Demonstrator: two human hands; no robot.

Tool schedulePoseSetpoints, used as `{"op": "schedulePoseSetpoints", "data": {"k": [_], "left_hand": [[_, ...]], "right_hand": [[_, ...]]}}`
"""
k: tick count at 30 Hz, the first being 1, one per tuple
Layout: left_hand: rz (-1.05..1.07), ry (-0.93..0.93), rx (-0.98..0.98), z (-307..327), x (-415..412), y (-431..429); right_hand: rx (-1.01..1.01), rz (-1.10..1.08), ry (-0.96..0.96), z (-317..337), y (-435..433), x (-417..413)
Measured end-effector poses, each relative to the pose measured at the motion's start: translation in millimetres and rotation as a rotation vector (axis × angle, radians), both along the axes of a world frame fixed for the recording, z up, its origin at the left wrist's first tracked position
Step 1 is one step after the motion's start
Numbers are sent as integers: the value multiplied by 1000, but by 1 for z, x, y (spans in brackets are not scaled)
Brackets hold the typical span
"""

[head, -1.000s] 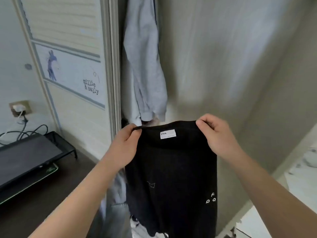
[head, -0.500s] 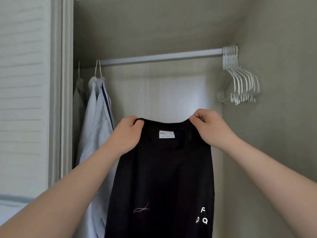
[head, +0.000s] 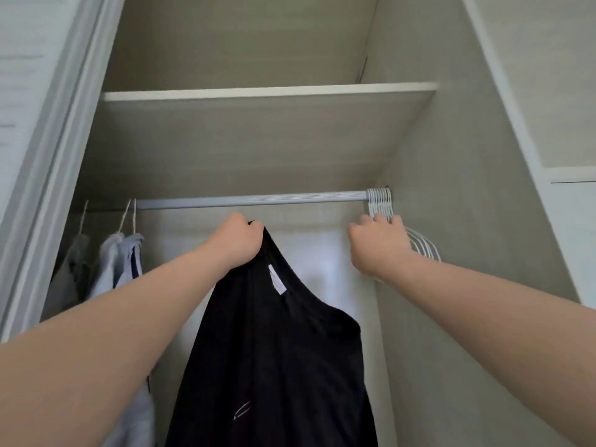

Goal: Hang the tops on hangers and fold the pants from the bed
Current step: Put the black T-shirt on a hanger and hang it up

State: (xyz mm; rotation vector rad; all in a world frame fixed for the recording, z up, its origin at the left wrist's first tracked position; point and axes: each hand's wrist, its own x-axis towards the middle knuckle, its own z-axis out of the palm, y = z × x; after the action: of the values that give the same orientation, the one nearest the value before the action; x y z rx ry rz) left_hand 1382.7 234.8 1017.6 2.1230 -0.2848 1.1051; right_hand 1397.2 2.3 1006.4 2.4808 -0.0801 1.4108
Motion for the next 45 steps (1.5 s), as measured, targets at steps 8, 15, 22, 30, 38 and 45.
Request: {"op": "schedulePoseSetpoints", "data": {"k": [8, 15, 22, 30, 38, 45], "left_hand": [[125, -29, 136, 4, 1, -23], [222, -44, 198, -4, -4, -13], [329, -54, 248, -6, -11, -2], [380, -118, 266, -12, -19, 12], [233, -91, 42, -25, -32, 26], [161, -113, -168, -36, -50, 26]], "right_hand": [[49, -210, -111, 0, -46, 33], [76, -183, -204, 2, -67, 41], [208, -37, -342, 17, -68, 33], [837, 654, -252, -4, -40, 9], [1341, 1291, -278, -104, -17, -46], [1513, 1545, 248, -98, 6, -88]]}}
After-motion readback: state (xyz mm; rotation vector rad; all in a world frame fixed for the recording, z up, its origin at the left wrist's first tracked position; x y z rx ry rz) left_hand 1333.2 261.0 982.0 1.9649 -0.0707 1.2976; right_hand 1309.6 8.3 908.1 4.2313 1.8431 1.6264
